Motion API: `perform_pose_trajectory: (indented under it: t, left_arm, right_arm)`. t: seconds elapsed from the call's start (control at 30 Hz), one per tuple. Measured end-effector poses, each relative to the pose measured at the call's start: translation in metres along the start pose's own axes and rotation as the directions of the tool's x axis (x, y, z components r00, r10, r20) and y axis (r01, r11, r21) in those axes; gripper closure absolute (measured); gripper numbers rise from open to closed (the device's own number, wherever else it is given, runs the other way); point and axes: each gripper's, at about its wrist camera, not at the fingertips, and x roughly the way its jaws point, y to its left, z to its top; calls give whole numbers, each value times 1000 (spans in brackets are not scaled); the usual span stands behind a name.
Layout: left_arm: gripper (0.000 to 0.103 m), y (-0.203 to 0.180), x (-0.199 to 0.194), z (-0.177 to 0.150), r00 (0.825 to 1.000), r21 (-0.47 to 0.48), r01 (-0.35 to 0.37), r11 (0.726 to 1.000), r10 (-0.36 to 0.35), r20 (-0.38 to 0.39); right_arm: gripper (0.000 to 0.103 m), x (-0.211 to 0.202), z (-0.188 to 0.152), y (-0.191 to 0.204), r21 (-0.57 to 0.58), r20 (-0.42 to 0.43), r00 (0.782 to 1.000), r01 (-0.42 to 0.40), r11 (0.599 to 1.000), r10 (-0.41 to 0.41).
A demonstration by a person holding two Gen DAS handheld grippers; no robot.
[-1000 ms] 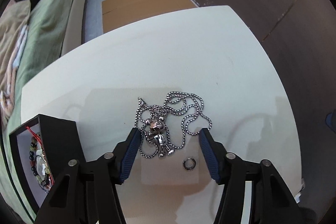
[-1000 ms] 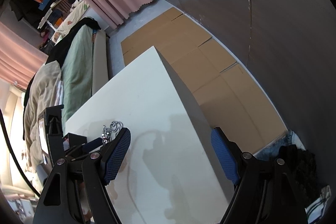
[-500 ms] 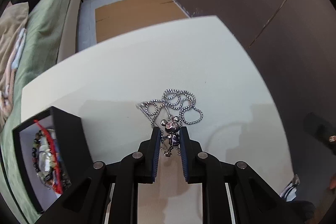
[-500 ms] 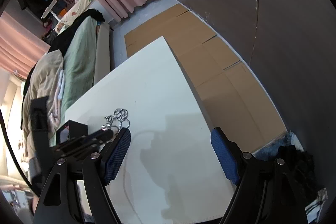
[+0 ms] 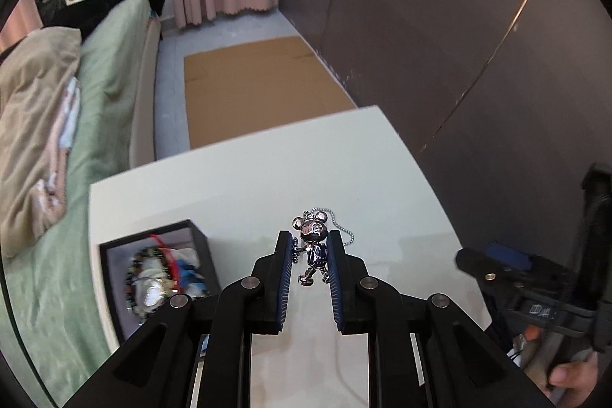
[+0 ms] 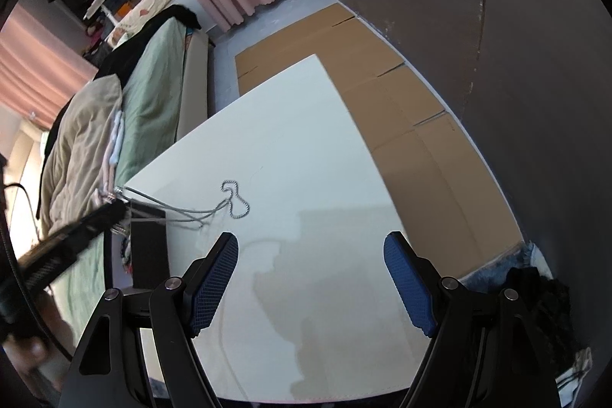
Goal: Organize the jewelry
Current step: 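Carry the mouse necklace toward the box with the left tool while the right tool grasps the small silver ring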
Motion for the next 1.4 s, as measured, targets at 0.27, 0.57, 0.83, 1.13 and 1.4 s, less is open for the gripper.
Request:
perform_pose_trajectory:
  t: [0.27,0.57,0.83,1.13,1.4]
  left_arm:
    - [85,18,-48,4,997,-17,-7,1000,8,76]
    - [85,41,-95,1,989,-34,-19,999,24,149]
    - [85,54,-135,2,977,-44,-40,998,49,209]
    - [85,62,-150,3,971,-45,-57,997,66,230]
    - [85,62,-148,6,970,-42,-77,996,85,228]
  right_arm:
    - [34,13,-11,33,-125,-27,1000,-8,992,5]
    - [60,46,-20,71,-247,-69,997,10,969,-27]
    - [60,74,-22,92,-351,-60,992,81,933,-109]
    - [60,94,-33,106,-468,-11,978,179,865,-209]
    - [89,92,-34,107,-483,-37,982,144,864,-184]
